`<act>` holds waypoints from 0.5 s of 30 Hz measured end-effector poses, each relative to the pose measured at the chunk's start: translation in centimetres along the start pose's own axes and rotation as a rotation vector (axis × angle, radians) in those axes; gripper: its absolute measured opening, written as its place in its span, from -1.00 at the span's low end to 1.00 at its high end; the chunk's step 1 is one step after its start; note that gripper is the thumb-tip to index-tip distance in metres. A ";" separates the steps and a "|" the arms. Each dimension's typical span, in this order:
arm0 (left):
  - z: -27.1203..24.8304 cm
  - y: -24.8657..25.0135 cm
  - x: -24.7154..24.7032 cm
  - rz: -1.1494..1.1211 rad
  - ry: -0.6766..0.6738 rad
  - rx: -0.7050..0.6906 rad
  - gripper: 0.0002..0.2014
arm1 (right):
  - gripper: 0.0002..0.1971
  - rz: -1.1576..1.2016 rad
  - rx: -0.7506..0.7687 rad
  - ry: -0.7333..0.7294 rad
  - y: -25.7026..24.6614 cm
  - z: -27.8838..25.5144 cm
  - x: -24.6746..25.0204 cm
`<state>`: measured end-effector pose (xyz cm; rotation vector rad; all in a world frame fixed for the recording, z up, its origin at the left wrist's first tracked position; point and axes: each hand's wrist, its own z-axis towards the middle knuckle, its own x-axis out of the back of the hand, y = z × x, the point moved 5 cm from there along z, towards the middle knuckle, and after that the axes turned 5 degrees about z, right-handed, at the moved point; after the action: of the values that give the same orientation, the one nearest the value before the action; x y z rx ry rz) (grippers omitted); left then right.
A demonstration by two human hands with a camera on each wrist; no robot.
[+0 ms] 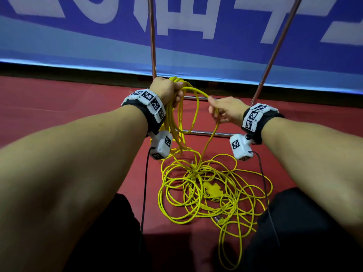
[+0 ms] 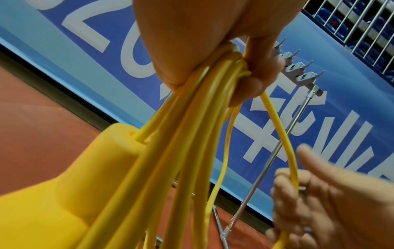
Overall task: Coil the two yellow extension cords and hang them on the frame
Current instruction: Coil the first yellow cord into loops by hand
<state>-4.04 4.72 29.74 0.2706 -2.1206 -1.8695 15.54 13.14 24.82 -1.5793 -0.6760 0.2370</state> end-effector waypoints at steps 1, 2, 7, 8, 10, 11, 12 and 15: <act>0.0 -0.1 0.0 -0.010 -0.010 0.018 -0.75 | -0.52 0.001 0.030 0.068 -0.5 0.0 0.4; -0.1 -0.2 -0.1 -0.025 -0.029 0.036 -0.75 | -0.50 -0.019 0.068 0.138 -1.2 0.0 0.9; -0.7 -0.4 -0.4 -0.080 -0.122 0.091 -0.77 | -0.51 -0.225 0.325 0.276 -4.9 -0.3 1.6; -0.7 -0.4 -0.5 -0.062 -0.131 0.093 -0.76 | -0.51 -0.286 0.356 0.252 -5.6 -0.4 1.2; -0.7 -0.4 -0.8 -0.008 -0.147 0.091 -0.75 | -0.51 -0.414 0.398 0.176 -6.8 -0.7 -0.3; -0.8 -0.3 -0.9 0.019 -0.149 0.089 -0.76 | -0.53 -0.454 0.411 0.138 -7.3 -0.8 -1.1; -0.9 -0.3 -1.1 0.046 -0.150 0.084 -0.76 | -0.56 -0.475 0.414 0.111 -7.7 -0.9 -1.8; -1.0 -0.2 -1.1 0.121 -0.149 0.064 -0.78 | -0.60 -0.494 0.408 0.085 -8.1 -0.7 -3.0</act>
<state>-2.70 4.09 29.51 0.0162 -2.2424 -1.8052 11.25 10.73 31.96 -0.9926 -0.8662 -0.0597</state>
